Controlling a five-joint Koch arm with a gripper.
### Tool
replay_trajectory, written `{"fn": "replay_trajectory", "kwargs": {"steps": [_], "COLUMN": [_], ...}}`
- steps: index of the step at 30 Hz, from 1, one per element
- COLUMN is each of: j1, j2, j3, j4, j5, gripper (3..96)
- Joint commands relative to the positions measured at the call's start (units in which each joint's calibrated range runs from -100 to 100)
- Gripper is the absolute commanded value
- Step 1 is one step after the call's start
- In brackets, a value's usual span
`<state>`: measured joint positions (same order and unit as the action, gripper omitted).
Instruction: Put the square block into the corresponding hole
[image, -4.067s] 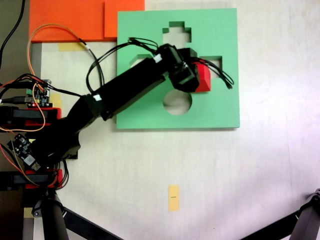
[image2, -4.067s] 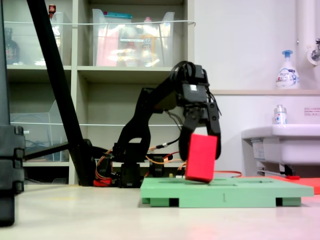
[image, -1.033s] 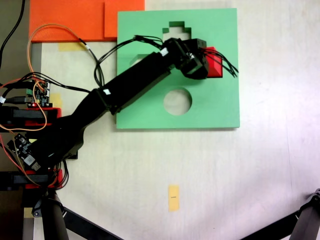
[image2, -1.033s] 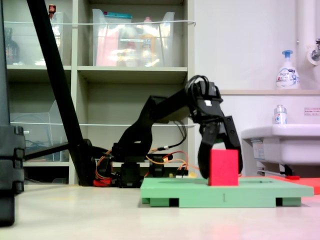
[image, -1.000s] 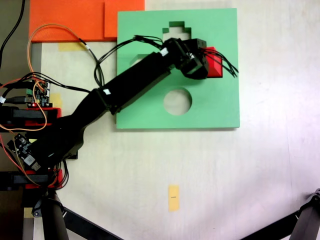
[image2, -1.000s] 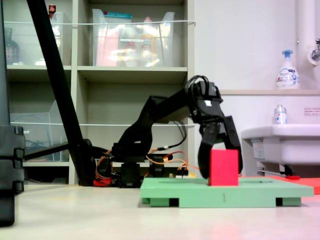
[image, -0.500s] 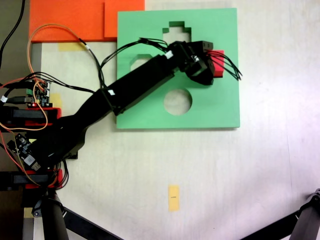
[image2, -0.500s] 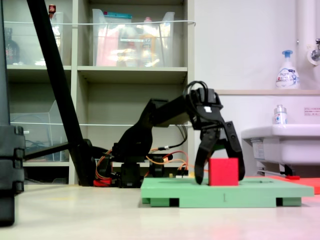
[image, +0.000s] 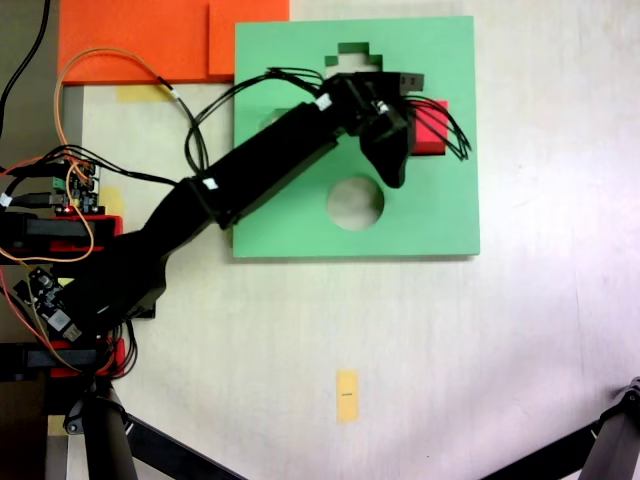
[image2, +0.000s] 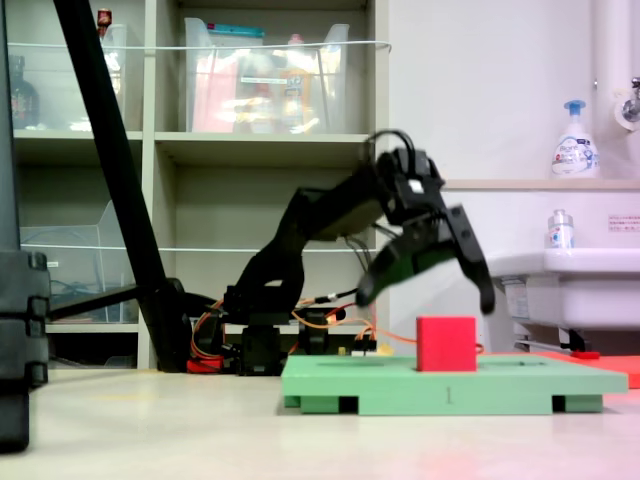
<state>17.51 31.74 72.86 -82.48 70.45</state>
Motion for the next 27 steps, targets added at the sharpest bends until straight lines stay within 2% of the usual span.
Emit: {"fn": "replay_trajectory", "kwargs": {"steps": [1,6,8,11,15,18,21,24,27], "j1": [-0.1,-2.69,-4.49,-8.5,-16.36,-19.05,-20.76,-20.27,-20.32], "j2": [-24.2,-53.53,-65.12,-78.53,-87.04,-105.9,-130.48,-131.74,-131.74], "j3": [2.12,2.02,2.02,2.02,-1.87,-30.28,-74.95,-112.04,-136.27], "j4": [-11.17,-17.52,-17.14,-14.73,-10.01,6.16,39.39,72.41,91.87], "j5": [-7.62,-28.28,-30.67,-37.36,-48.89,-53.97,-57.68,-61.39,-65.05], "gripper": [89.3,88.6,88.2,73.6,61.9,59.1,53.6,50.1,50.1]}}
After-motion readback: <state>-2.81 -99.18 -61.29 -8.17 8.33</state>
